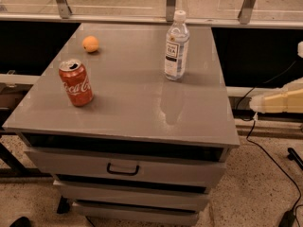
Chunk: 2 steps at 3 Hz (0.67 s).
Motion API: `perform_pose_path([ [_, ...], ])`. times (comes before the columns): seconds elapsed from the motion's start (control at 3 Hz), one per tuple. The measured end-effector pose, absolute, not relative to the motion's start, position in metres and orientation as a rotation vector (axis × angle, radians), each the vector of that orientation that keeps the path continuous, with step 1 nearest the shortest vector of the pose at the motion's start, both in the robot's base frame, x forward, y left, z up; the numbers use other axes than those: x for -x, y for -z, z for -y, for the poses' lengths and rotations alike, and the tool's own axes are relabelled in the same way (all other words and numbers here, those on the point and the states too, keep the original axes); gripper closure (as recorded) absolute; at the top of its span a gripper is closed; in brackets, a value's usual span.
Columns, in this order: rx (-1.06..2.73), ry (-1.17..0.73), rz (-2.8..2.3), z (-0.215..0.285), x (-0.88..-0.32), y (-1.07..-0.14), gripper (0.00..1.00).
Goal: Move blue plastic bottle near orange
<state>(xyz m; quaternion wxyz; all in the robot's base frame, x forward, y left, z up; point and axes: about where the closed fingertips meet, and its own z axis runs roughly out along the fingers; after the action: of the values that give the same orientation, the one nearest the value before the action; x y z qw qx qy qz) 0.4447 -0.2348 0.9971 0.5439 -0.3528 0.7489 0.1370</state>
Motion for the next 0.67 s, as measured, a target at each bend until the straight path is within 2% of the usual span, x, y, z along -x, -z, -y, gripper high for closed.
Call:
perform_pose_path([
  [0.67, 0.768, -0.297, -1.77, 0.186, -0.485, -0.973, 0.0],
])
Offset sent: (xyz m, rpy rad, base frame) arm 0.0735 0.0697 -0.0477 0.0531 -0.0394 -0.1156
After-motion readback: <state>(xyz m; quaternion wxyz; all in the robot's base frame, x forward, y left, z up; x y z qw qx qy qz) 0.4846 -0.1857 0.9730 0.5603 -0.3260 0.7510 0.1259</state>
